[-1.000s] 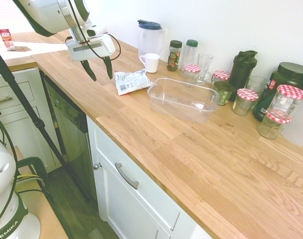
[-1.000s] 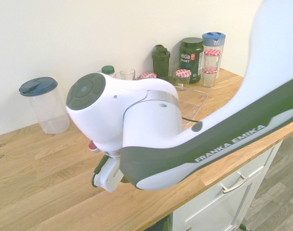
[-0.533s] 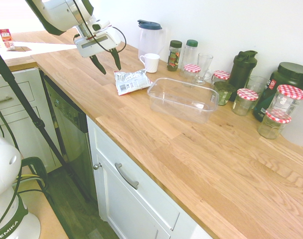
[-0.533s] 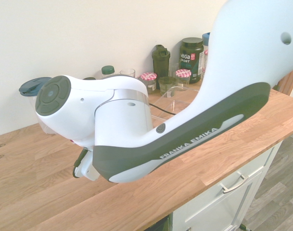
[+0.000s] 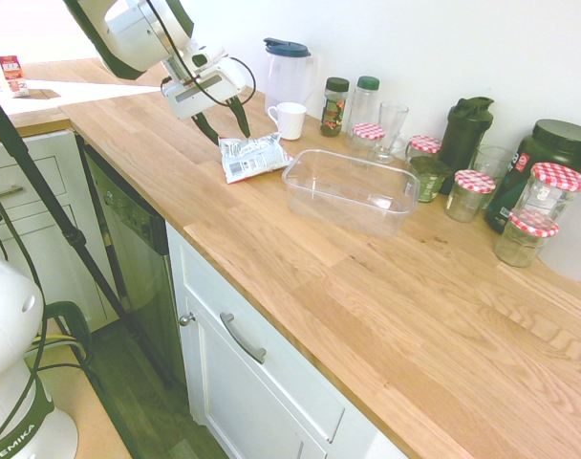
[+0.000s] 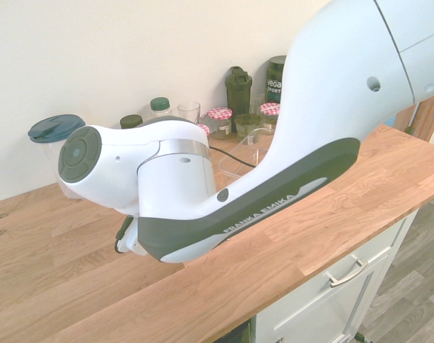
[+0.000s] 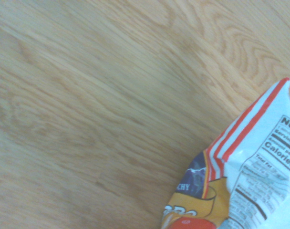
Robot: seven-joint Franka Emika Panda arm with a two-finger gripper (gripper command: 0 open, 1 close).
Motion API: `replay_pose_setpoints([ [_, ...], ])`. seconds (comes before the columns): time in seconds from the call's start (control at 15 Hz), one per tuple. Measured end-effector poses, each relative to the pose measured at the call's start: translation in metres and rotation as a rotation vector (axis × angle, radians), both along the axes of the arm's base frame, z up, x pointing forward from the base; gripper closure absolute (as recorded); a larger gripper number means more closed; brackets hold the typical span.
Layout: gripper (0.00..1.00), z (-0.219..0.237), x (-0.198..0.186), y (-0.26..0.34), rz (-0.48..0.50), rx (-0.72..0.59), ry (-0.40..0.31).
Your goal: Put the chip bag into the container
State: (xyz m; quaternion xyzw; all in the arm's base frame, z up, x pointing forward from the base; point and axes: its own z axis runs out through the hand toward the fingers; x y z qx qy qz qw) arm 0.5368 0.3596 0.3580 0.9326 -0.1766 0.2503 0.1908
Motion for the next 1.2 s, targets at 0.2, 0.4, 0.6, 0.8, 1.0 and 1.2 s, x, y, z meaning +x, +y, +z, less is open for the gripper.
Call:
replay_pose_setpoints([
  [0.2, 1.0, -0.004, 0.0, 0.0, -0.005, -0.003, 0.002],
  [0.4, 1.0, -0.013, -0.004, 0.001, -0.008, -0.016, -0.003],
  [0.6, 1.0, -0.019, -0.007, -0.001, -0.017, -0.022, -0.004],
  [0.8, 1.0, -0.021, -0.006, -0.004, -0.024, -0.026, -0.011],
  [1.0, 1.0, -0.025, -0.006, -0.009, -0.032, -0.032, -0.017],
  [1.2, 1.0, -0.016, -0.009, -0.014, -0.034, -0.013, -0.04],
])
